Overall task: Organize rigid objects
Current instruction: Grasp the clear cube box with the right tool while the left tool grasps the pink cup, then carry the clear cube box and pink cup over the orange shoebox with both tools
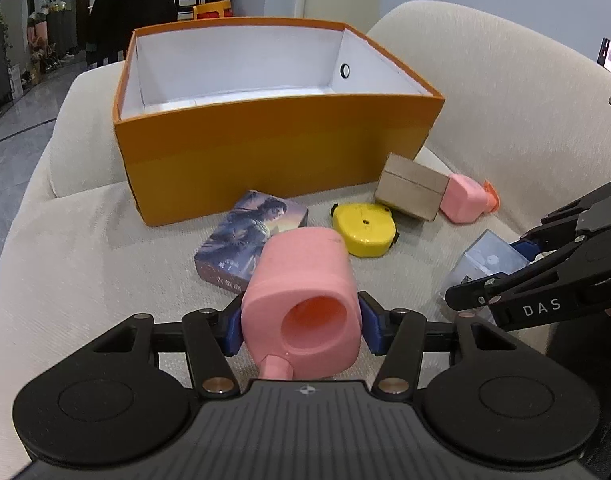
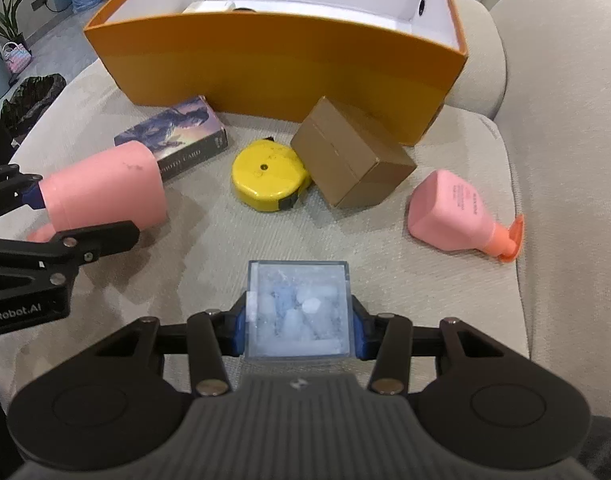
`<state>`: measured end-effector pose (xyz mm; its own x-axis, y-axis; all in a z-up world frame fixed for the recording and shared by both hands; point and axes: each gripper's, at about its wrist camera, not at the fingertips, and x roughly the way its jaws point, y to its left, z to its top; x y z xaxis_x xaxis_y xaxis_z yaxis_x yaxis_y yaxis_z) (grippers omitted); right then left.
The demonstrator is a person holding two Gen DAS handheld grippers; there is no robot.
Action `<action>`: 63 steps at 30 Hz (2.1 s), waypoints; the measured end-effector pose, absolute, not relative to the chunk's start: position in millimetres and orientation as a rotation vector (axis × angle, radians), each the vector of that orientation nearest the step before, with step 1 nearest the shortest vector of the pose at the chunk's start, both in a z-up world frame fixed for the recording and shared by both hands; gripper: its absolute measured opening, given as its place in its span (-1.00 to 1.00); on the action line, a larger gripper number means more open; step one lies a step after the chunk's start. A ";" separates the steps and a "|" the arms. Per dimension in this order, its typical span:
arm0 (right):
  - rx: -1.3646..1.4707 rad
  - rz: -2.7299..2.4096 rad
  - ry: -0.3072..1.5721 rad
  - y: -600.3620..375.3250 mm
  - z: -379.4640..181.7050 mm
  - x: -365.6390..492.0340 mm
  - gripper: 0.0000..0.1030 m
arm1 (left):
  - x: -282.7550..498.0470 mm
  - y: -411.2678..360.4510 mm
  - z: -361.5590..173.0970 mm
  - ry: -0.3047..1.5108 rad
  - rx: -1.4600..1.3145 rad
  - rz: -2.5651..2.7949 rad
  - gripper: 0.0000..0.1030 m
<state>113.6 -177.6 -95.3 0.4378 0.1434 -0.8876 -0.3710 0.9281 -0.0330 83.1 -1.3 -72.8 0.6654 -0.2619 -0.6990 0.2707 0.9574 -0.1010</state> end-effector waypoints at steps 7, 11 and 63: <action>-0.231 0.316 1.054 -178.4 -83.8 109.0 -0.09 | 76.9 4.2 -63.1 0.757 0.002 -0.297 0.22; -0.230 0.319 1.046 -178.0 -78.2 106.3 -0.09 | 74.0 7.1 -57.0 0.741 -0.004 -0.296 0.22; -0.124 0.310 0.821 -168.5 -1.0 263.5 -0.09 | 254.4 -5.6 -1.8 0.680 0.067 -0.311 0.22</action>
<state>263.5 -168.5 -1.0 0.6392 0.2234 -0.7359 -0.3191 0.9477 0.0105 254.4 -5.6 -1.8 0.7333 -0.2606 -0.6280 0.3040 0.9518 -0.0401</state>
